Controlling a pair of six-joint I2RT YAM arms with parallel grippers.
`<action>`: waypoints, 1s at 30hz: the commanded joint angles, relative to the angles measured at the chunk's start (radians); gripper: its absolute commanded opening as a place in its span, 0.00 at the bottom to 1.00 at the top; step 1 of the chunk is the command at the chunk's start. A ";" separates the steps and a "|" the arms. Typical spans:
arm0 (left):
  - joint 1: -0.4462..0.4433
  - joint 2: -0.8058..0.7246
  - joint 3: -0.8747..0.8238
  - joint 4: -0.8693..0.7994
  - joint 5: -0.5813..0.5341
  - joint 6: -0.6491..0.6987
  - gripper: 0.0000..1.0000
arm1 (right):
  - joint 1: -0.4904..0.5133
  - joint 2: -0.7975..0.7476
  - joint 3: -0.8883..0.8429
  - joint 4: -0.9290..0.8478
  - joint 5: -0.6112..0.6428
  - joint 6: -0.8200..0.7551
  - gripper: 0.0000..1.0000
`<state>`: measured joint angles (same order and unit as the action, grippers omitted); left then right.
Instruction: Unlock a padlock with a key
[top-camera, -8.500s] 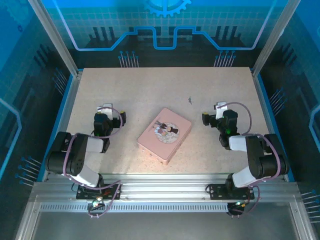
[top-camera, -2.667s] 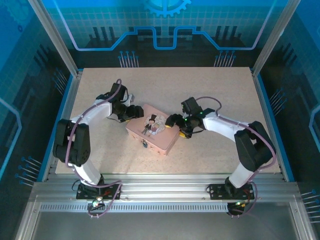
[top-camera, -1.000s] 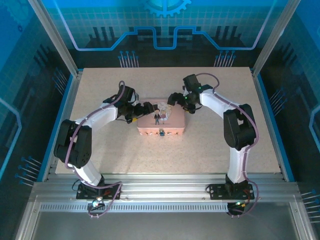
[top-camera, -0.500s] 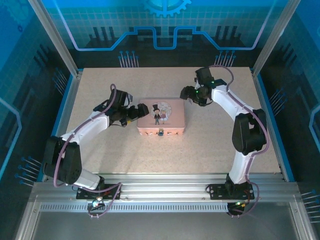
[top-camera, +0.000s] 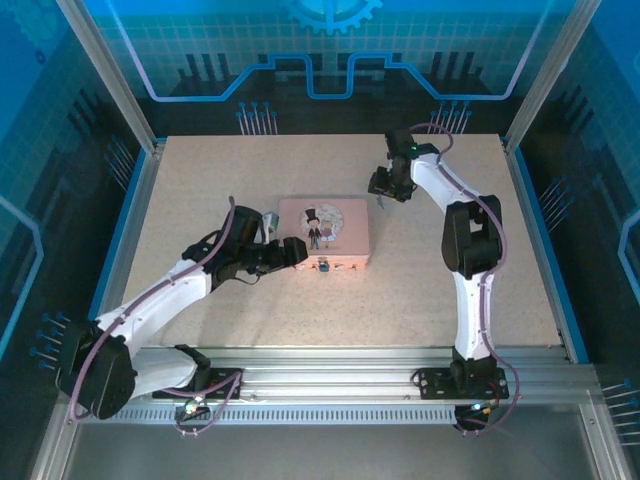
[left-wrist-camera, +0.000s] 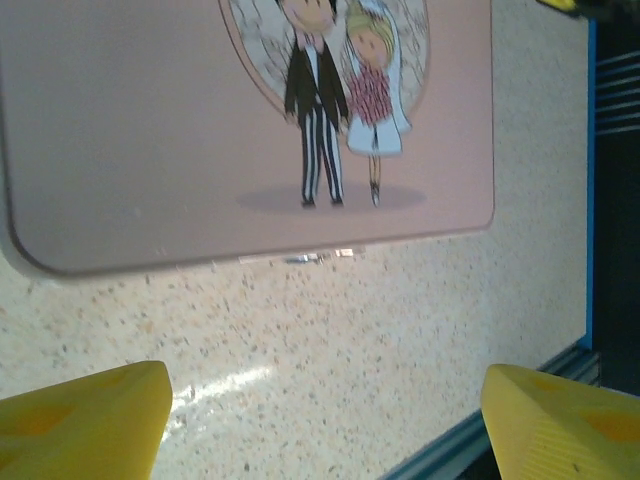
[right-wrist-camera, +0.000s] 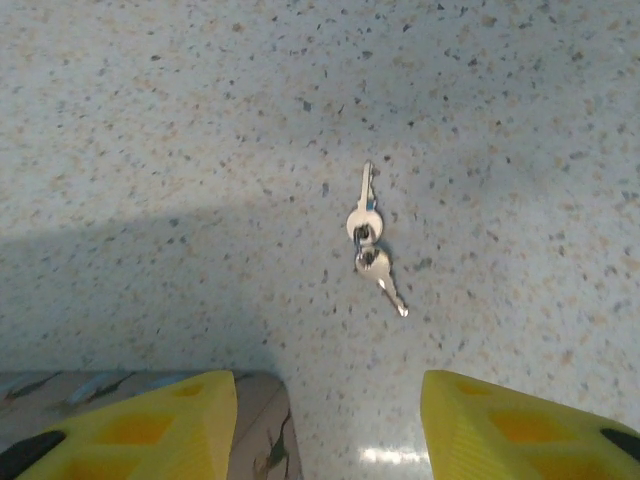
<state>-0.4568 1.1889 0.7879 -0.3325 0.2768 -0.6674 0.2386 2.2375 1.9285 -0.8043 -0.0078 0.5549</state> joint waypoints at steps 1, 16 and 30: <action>-0.015 -0.043 -0.026 -0.012 -0.040 -0.037 0.82 | -0.015 0.059 0.093 -0.091 0.012 -0.025 0.52; -0.021 -0.079 -0.074 -0.002 -0.048 -0.070 0.82 | -0.023 0.248 0.290 -0.196 0.020 -0.047 0.40; -0.022 -0.071 -0.084 0.009 -0.050 -0.074 0.83 | -0.028 0.305 0.334 -0.211 -0.015 -0.048 0.18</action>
<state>-0.4725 1.1210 0.7170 -0.3332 0.2390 -0.7345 0.2195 2.5084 2.2349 -0.9798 -0.0036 0.5121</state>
